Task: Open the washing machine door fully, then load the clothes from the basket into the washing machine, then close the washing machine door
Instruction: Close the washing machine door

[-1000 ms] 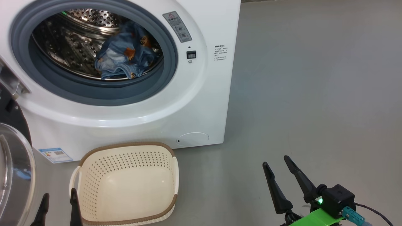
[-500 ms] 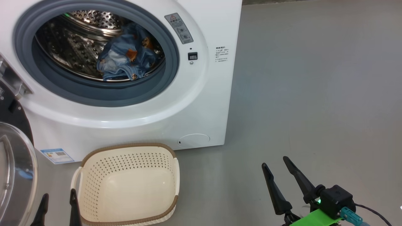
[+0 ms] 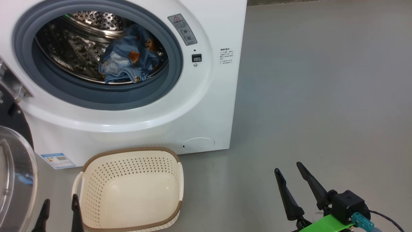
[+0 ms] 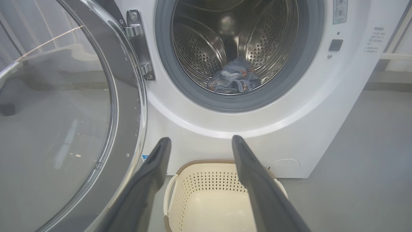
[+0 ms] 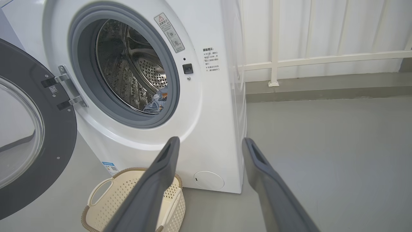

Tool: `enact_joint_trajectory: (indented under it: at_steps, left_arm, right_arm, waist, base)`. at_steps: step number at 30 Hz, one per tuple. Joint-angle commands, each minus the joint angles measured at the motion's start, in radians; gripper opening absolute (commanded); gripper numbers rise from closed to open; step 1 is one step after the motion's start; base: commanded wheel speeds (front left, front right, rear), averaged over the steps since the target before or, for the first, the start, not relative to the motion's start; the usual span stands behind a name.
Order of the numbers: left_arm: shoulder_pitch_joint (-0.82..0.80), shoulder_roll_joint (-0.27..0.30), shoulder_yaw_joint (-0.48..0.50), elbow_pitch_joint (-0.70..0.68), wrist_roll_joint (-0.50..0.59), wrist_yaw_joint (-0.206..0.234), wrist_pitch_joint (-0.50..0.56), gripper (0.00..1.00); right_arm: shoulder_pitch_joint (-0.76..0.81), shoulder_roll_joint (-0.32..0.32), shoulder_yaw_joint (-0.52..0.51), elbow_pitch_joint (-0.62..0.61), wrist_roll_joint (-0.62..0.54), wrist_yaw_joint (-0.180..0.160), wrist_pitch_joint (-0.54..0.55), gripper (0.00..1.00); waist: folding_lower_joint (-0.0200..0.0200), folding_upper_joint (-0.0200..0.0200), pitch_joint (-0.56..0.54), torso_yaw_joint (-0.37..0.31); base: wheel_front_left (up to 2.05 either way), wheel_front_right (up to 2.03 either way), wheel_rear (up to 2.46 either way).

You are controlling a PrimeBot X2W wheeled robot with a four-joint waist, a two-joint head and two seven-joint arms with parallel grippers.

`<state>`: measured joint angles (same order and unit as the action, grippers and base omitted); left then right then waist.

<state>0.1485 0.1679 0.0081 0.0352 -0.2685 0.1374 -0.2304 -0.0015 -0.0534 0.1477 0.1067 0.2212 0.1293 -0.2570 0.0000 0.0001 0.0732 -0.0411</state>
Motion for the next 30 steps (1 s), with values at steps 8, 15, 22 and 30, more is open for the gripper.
enact_joint_trajectory:
  at_steps: [8,15,22,30]
  left_arm:
    - [-0.025,0.021,0.029,-0.017,-0.004,0.015,-0.013,1.00]
    - [-0.025,0.021,0.030,-0.016,0.001,0.028,-0.016,1.00]
    - [-0.027,0.021,0.029,-0.015,0.000,0.035,-0.018,1.00]
    - [-0.030,0.024,0.027,-0.015,-0.003,0.037,-0.020,1.00]
  right_arm:
    - [-0.023,0.003,0.012,-0.020,-0.013,0.001,-0.005,1.00]
    - [-0.024,0.003,0.013,-0.021,-0.011,0.001,-0.005,1.00]
    - [-0.025,0.003,0.014,-0.021,-0.010,0.001,-0.005,1.00]
    - [-0.025,0.003,0.012,-0.025,-0.009,0.001,-0.005,1.00]
  waist:
    - [0.0000,-0.0001,0.001,0.000]
    - [0.0000,-0.0001,0.001,-0.001]
    - [0.0000,-0.0001,0.002,-0.002]
    - [0.0000,-0.0001,0.004,0.000]
  base:
    - [0.00,0.00,0.00]
    - [-0.12,0.12,0.00]
    - [-0.96,0.96,0.00]
    - [-1.91,1.91,0.00]
